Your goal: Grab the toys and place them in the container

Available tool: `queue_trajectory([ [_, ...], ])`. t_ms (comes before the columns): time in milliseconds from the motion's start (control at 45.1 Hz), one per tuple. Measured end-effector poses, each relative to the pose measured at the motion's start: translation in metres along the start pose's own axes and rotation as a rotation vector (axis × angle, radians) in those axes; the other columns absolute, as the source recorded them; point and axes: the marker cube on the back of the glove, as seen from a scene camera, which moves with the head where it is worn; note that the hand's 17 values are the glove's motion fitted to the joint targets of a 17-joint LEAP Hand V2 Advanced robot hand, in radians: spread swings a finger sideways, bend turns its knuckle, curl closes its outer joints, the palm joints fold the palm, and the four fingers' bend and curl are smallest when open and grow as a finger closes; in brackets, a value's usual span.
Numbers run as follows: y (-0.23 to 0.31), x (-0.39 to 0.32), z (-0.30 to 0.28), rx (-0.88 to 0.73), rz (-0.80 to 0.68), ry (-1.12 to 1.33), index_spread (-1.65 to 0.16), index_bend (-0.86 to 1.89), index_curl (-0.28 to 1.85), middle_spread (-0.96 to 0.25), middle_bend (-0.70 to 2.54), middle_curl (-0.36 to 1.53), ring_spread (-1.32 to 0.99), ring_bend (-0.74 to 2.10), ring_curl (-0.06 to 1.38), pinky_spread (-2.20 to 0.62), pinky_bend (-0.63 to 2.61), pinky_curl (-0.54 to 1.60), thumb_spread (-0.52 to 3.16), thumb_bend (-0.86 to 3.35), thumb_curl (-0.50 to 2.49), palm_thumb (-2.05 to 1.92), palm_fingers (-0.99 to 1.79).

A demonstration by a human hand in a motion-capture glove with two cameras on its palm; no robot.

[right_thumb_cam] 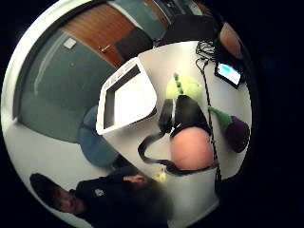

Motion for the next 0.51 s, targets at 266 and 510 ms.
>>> queue_trajectory([
  [266, -0.022, -0.009, -0.005, -0.073, -0.063, 0.011, -0.15, 0.17, 0.15, -0.08, 0.48, 0.15, -0.19, 0.44, 0.17, -0.06, 0.38, 0.17, 1.07, 0.18, 0.14, 0.18, 0.68],
  [510, -0.038, -0.020, -0.010, -0.138, -0.112, 0.051, -0.20, 0.13, 0.16, -0.08, 0.46, 0.18, -0.23, 0.50, 0.20, -0.06, 0.51, 0.24, 1.33, 0.16, 0.20, 0.13, 0.50],
])
